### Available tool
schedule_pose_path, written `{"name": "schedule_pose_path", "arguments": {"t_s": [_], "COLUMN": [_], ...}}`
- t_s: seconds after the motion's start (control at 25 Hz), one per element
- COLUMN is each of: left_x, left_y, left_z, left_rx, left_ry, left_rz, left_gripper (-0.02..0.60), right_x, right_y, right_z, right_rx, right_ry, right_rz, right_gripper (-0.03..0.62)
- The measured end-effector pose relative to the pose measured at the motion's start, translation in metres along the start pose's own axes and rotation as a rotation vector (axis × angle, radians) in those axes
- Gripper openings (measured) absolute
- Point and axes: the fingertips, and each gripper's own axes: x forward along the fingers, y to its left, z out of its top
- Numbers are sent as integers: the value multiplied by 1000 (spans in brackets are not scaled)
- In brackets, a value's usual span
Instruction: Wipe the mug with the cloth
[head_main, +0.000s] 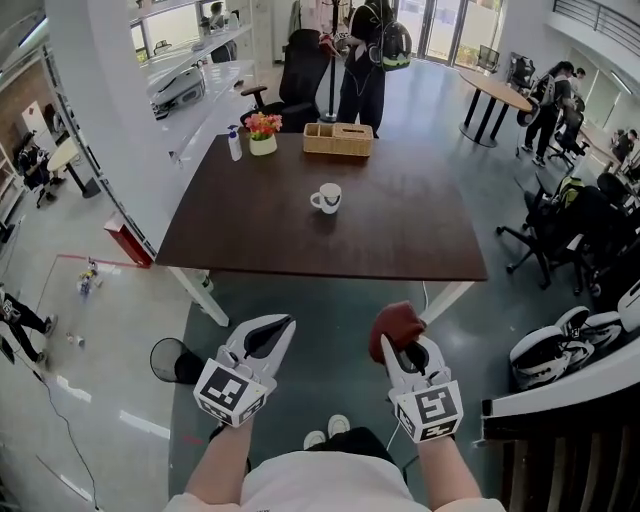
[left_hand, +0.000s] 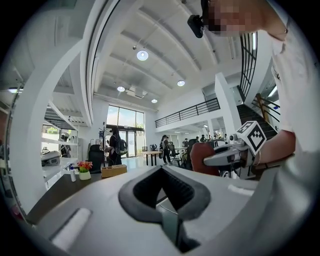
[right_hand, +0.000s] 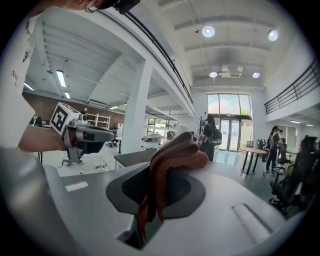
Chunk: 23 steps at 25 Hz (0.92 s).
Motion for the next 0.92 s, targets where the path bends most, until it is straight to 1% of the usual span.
{"name": "schedule_pose_path", "arguments": {"t_s": [0.24,0.4,0.52,0.92], "left_x": [-7,-9,-7,-15], "left_y": [-3,-13,-16,-17], "left_z": [-1,0,-4,-7], "left_rx": [5,20,29,17], "left_ry": [-2,-4,-4,-10], "left_rz": [-10,-37,-43,-60], "left_gripper": [0,0,0,0], "right_x": [1,-1,0,-2], "right_y": [8,11,10,24], "right_z": [2,1,-2,-7], "right_rx": [-1,-2,1,2], "right_ry": [-2,-3,-5,9], "right_rz": [7,16,18,25], "right_gripper": [78,78,78,78]}}
